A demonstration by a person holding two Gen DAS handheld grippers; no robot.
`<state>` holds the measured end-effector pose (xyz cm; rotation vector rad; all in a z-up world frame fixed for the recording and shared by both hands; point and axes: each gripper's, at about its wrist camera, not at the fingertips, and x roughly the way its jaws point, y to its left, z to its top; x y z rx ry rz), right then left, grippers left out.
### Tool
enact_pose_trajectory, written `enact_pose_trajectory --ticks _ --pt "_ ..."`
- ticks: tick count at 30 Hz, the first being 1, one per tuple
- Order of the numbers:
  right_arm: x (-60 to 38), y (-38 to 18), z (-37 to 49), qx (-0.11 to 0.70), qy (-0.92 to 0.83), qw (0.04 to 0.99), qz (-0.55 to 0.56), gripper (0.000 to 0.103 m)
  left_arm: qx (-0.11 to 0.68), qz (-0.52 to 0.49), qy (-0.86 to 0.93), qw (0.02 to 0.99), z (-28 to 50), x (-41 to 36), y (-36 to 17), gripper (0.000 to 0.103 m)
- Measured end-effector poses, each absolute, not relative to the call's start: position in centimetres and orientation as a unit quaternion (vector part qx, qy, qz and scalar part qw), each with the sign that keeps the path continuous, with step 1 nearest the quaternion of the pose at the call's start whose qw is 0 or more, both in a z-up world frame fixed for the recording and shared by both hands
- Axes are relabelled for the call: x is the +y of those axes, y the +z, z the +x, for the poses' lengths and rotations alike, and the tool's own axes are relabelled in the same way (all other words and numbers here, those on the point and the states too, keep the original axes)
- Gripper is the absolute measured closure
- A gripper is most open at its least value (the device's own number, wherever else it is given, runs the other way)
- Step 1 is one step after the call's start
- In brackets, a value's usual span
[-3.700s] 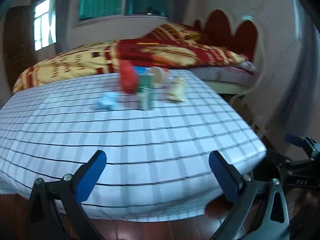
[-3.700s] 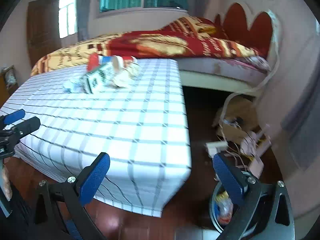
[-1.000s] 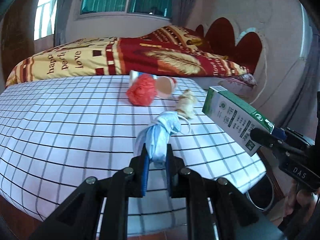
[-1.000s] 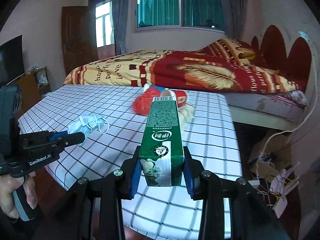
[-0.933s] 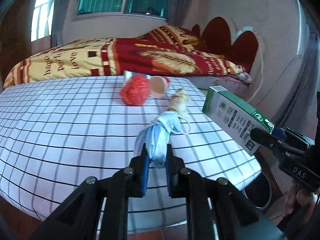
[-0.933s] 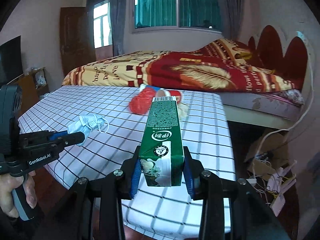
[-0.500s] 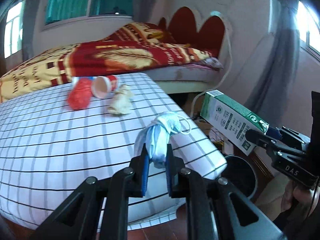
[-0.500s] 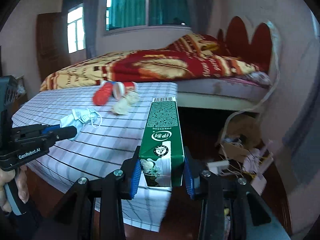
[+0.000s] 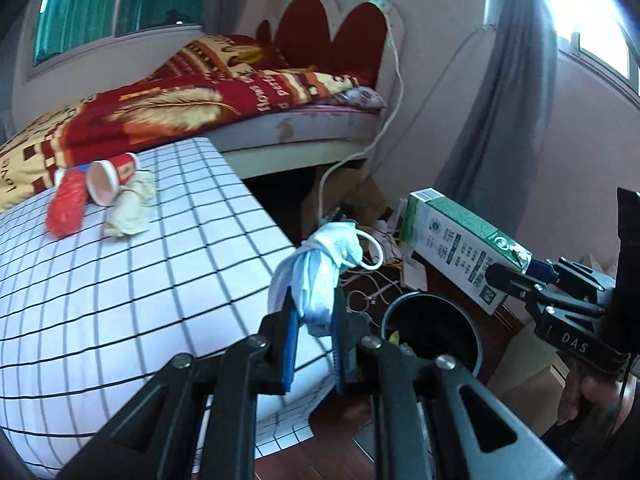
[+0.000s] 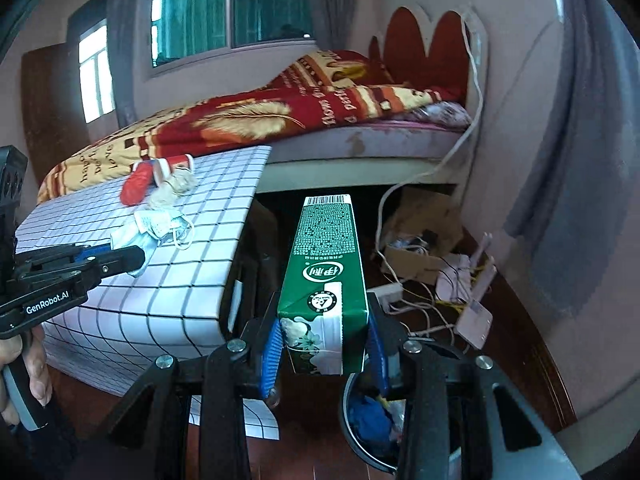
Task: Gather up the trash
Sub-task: 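Carry face mask and milk carton over the black bin and open both grippers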
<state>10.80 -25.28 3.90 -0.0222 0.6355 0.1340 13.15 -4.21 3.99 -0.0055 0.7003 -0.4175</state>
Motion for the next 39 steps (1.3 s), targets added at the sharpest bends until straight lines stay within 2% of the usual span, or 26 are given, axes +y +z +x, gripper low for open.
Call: enact_pose_trajectory --ticks 19,39 --pt "-34.9 0.4 8.6 0.349 -0.020 0.936 0.038 0.064 0.376 0.033 -0.278 0.884 13.1 -13.8 0.9 0.087" --pt "-39.9 -9.2 8.3 0.455 -0.028 0.889 0.050 0.064 0.475 0.064 -0.347 0.806 14.7 -22.6 -7.7 0.087"
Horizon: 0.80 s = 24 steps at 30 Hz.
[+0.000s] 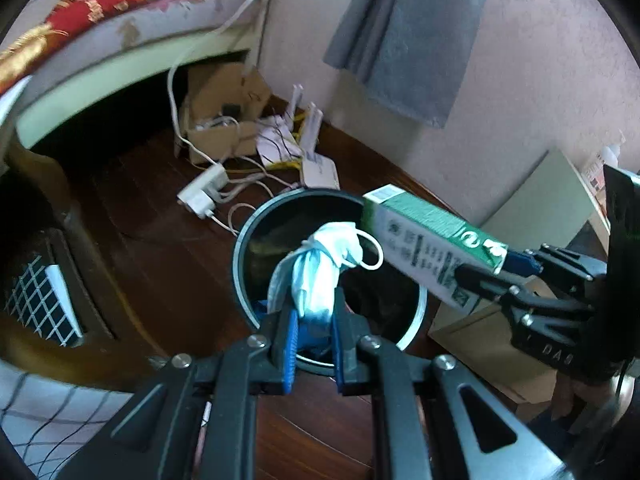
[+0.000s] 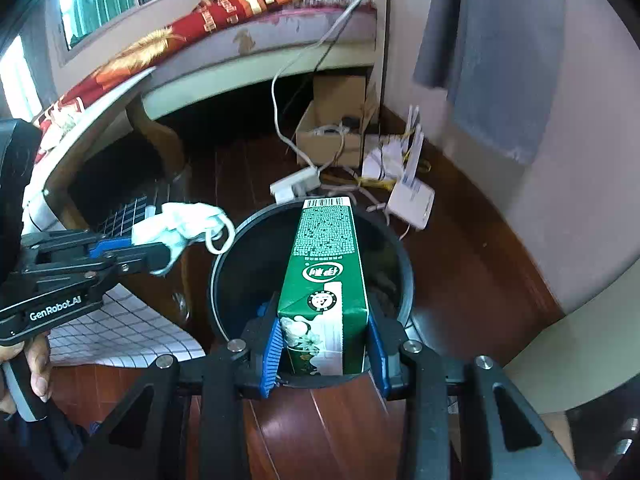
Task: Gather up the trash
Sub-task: 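Carry face mask and milk carton over the black bin and open both grippers, then move both tools back from the bin to the table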
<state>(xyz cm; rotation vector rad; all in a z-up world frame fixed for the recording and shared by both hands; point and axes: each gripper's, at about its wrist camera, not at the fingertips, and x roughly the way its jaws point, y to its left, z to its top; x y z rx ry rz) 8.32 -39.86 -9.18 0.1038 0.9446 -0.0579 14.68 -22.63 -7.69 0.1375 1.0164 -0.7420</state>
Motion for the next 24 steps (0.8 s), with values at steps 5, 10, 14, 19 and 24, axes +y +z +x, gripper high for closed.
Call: enact_pose_trajectory --ticks 5,10,14,19,24 --pt "-40.3 -11.5 9.7 0.482 -0.018 0.874 0.050 0.063 0.496 0.076 -0.353 0.790 15.4 -24.6 -9.8 0.087" --pt "-40.3 -13.9 11.6 0.521 -0.029 0.853 0.021 0.035 0.523 0.081 -0.351 0.773 16.3 -25.5 -12.2 0.052" --pt "-42.7 -15.6 11.5 0.546 -0.098 0.832 0.020 0.000 0.527 0.088 -0.295 0.792 16.5 -24.0 -13.2 0.002" --pt "-43.7 -15.9 11.2 0.554 -0.114 0.824 0.036 0.000 0.522 0.097 -0.254 0.809 16.3 -22.2 -13.3 0.001" --pt "-42.3 -14.9 10.9 0.543 -0.108 0.832 0.019 0.000 0.507 0.097 -0.251 0.819 15.8 -21.8 -12.2 0.000"
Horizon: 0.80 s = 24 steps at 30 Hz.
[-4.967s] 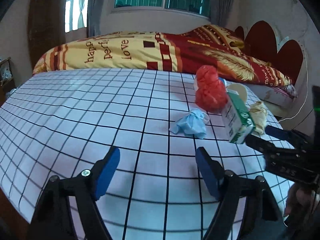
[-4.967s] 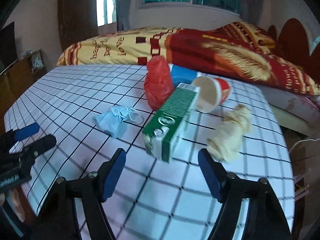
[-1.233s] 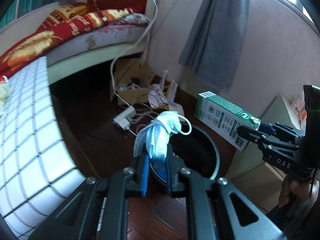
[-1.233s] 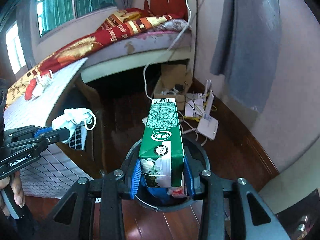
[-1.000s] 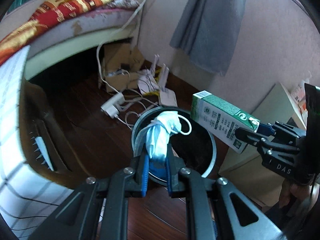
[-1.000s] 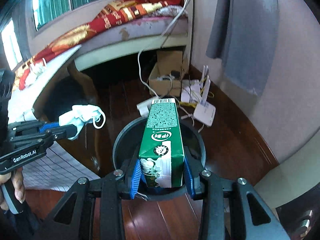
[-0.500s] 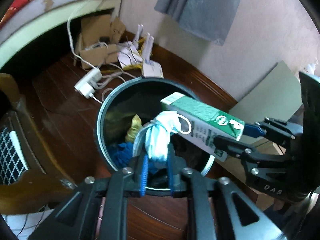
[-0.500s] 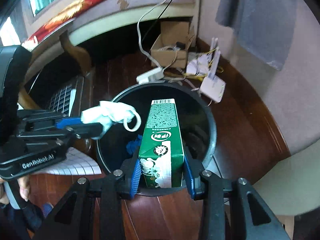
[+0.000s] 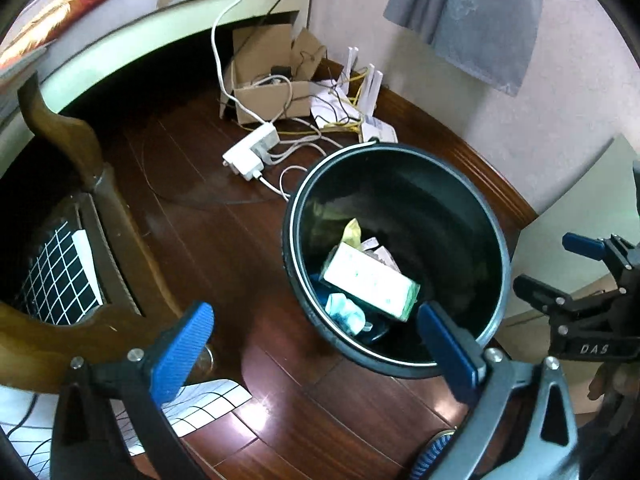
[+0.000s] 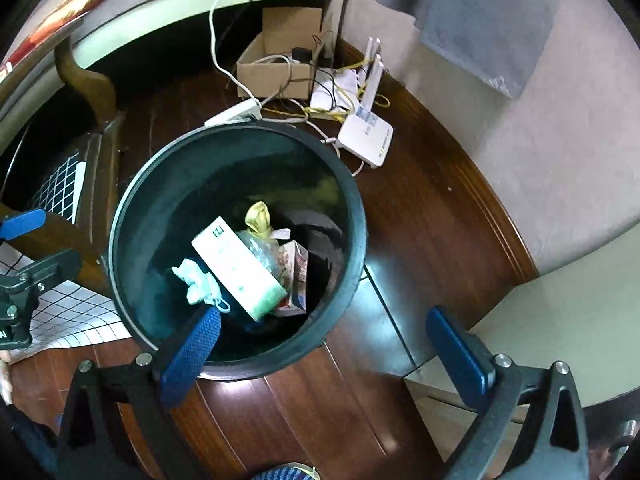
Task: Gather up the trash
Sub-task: 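Move both tools back from the bin to the table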
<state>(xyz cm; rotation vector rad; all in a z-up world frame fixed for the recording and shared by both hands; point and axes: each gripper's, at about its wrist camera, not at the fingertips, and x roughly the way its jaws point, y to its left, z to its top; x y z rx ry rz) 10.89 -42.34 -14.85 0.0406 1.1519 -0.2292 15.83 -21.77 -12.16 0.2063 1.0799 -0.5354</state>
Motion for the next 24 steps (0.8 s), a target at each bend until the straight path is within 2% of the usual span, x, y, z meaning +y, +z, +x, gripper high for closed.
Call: enact_pose_trajectory --ticks 15,24 --pt "-39.0 -7.6 8.7 0.462 -0.084 0.883 0.021 0.000 0.444 0.085 -0.244 0.858 13.4 -18.9 -5.1 0.000" --pt "-36.0 -4.0 8.0 0.409 -0.054 0.911 0.015 0.000 0.407 0.060 -0.199 0.889 12.0 -13.9 -1.1 0.000"
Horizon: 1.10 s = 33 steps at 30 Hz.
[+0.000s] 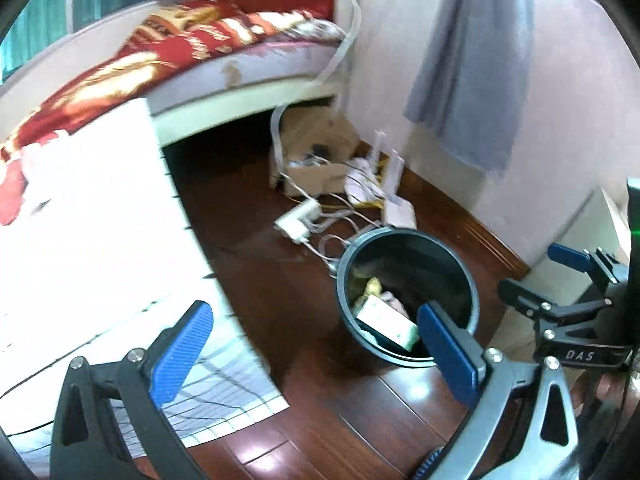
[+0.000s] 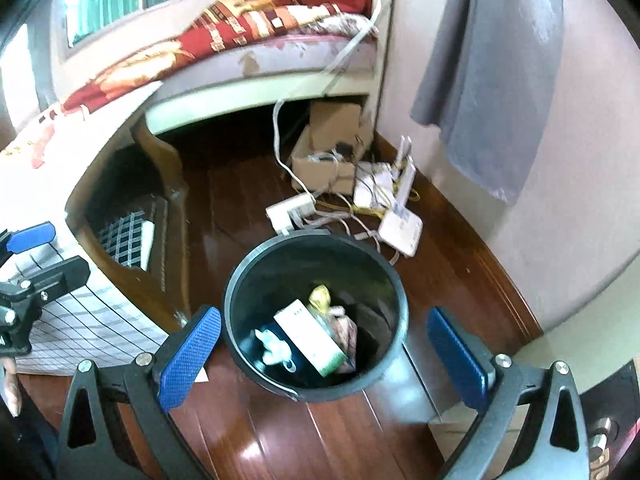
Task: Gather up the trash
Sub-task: 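Move both tools back from the bin to the table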
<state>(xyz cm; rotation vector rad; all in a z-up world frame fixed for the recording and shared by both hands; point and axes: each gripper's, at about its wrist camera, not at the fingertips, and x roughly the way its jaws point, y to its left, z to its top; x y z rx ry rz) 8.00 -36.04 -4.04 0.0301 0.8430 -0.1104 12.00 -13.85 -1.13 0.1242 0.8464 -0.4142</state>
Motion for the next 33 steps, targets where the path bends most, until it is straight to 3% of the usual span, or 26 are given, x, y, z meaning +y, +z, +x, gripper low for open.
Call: enact_pose_trajectory --ticks 9,14,29,33 --pt "-28.5 -0.2 10.0 0.343 0.019 0.939 -0.031 0.000 0.364 0.014 -0.119 0.924 12.3 -4.7 2.1 0.000" --pt "-22.6 0.2 12.4 0.374 0.080 0.923 -0.044 0.000 0.346 -0.017 -0.080 0.934 12.1 1.1 2.9 0.001" --pt "-5.8 5.4 21.8 0.325 0.181 0.926 -0.068 0.000 0.326 -0.072 0.059 0.941 15.2 17.4 3.6 0.003" --pt "-0.9 4.5 25.6 0.341 0.199 0.915 -0.080 0.013 0.329 -0.075 0.065 0.939 17.6 19.1 3.3 0.005"
